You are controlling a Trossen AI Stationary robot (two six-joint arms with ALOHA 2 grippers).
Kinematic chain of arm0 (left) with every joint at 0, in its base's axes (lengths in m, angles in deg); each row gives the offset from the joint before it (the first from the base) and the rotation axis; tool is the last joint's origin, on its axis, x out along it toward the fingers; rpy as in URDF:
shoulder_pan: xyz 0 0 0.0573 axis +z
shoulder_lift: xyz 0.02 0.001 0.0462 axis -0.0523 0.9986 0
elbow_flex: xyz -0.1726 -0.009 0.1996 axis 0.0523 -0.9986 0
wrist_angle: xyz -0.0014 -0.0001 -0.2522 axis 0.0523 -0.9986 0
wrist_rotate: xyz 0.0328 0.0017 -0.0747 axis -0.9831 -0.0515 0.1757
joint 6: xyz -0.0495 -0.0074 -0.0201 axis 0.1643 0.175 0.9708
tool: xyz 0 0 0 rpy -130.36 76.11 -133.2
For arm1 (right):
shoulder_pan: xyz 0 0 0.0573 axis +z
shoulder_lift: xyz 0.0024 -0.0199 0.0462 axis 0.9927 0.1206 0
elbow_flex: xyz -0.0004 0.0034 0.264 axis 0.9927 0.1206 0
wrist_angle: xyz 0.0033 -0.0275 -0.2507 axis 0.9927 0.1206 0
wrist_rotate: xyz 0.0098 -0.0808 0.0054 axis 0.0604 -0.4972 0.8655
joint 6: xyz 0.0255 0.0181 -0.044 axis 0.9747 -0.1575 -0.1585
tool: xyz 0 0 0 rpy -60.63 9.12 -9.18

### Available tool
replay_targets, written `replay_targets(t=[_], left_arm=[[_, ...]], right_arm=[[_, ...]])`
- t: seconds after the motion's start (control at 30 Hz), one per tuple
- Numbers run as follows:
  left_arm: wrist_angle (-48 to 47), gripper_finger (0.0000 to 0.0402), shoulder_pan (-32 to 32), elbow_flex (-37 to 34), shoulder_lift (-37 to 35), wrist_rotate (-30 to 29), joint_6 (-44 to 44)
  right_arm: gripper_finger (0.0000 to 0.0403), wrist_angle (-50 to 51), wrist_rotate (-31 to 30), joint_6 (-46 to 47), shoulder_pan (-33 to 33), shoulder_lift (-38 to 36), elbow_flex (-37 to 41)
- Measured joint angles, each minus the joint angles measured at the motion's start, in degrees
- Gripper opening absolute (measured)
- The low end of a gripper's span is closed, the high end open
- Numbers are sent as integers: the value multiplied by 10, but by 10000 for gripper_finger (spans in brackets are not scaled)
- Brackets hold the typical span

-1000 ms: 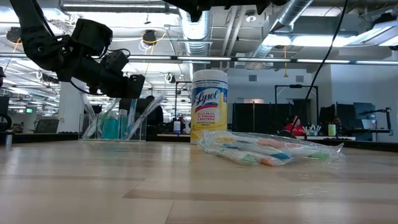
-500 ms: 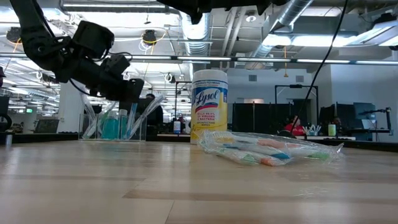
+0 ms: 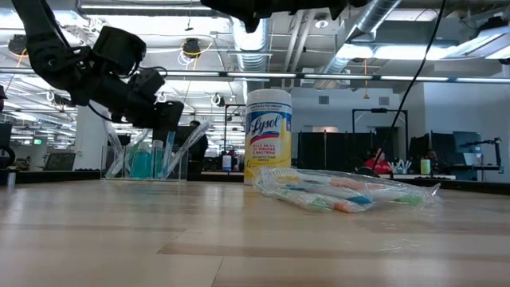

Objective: Pick & Place toothbrushing station
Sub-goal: Put the blue toothbrush into the transparent organizer

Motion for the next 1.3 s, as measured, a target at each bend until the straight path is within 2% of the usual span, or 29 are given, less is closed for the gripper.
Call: replay_targets(t=[0.37,0.53,0.63,0.87,1.17,1.3], left_arm=[[0,186,-1,0,-1,0,0],[0,201,-1,0,-24,0,-1],[1,203,-3,0,-51,6,-1],[0,193,-48,0,-96,83,4],[-2,179,-129,0,-102,163,4],[-2,175,-162,0,-102,172,5]], right_arm=[[56,5,0,3,0,0,0],[56,21,0,6,0,0,-1],[56,43,0,6,0,0,-1],[56,152,0,5,2,0,-1],[56,324,0,13,21,0,0],[56,364,0,35,31,0,0]])
